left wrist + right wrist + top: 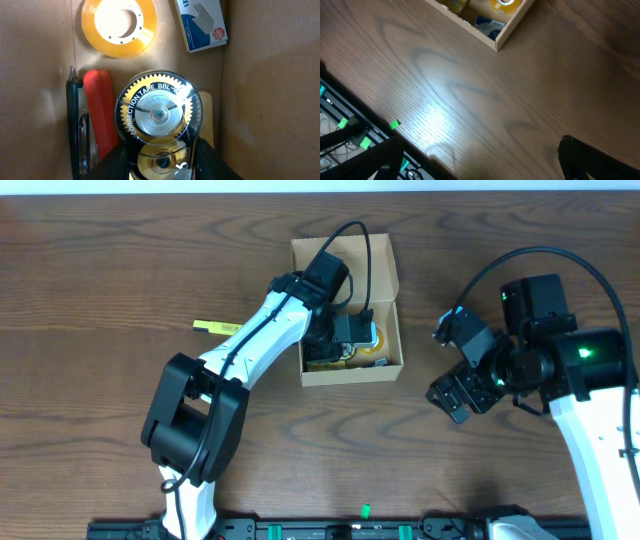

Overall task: Pack container
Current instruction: 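Lower the dispenser into the box, open and lift the left gripper, then move the left gripper to the yellow highlighter and grasp it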

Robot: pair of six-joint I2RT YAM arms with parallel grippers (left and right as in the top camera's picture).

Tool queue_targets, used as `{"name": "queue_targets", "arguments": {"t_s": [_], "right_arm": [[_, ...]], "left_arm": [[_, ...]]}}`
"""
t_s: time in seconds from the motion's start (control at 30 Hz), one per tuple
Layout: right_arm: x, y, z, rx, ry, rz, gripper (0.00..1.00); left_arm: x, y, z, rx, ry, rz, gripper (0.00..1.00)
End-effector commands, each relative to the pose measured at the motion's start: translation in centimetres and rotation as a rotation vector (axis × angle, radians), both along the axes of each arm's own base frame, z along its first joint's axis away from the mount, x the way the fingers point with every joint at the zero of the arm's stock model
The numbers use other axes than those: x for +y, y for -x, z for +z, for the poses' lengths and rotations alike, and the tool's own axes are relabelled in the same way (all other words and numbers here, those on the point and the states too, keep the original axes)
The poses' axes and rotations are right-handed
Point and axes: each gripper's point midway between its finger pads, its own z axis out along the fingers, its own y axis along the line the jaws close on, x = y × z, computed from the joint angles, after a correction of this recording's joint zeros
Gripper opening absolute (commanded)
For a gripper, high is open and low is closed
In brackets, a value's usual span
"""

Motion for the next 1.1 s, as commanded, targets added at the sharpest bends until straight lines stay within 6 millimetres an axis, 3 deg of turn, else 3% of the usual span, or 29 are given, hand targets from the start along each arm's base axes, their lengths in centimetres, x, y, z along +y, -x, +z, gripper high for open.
{"name": "queue_targets", "arguments": {"t_s": [0.0, 0.07, 0.13, 0.3, 0.4, 0.57, 0.7, 0.77, 0.87, 0.97, 1.07], "right_arm": [[-0.1, 0.0, 0.3, -0.015, -0.003, 0.002, 0.99], [-0.1, 0.0, 0.3, -0.015, -0.003, 0.003, 0.99], [-0.1, 0.0, 0.3, -0.015, -0.003, 0.003, 0.99], [-0.1, 0.0, 0.3, -0.015, -0.003, 0.003, 0.99], [-0.1, 0.0, 0.3, -0.015, -0.003, 0.002, 0.99], [-0.1, 0.0, 0.3, -0.015, -0.003, 0.003, 0.99], [-0.1, 0.0, 0.3, -0.015, -0.003, 0.003, 0.99], [-0.1, 0.0, 0.3, -0.015, -0.003, 0.002, 0.99], [-0.1, 0.0, 0.3, -0.015, -0.003, 0.002, 0.99], [-0.1, 0.0, 0.3, -0.015, -0.003, 0.002, 0.99], [-0.1, 0.0, 0.3, -0.015, -0.003, 0.003, 0.99]], "left_arm": [[-0.1, -0.3, 0.0, -0.012, -0.002, -0.019, 0.32], [0.1, -0.4, 0.0, -0.017, -0.01, -0.017, 0.5], [0.5, -0.7, -0.1, -0.034, -0.038, -0.01, 0.55], [1.0, -1.3, 0.0, -0.06, -0.068, -0.002, 0.59], [0.5, -2.2, 1.3, -0.084, -0.044, 0.036, 0.58], [-1.7, -5.8, 8.3, -0.22, 0.076, 0.134, 0.59], [-2.2, -8.4, 16.7, -0.398, 0.171, 0.21, 0.58], [-0.5, -9.4, 20.8, -0.51, 0.167, 0.293, 0.58], [2.6, -10.4, 23.8, -0.582, 0.165, 0.484, 0.58], [6.6, -11.6, 25.5, -0.588, 0.206, 0.779, 0.58], [11.1, -12.9, 25.5, -0.554, 0.247, 1.088, 0.58]]}}
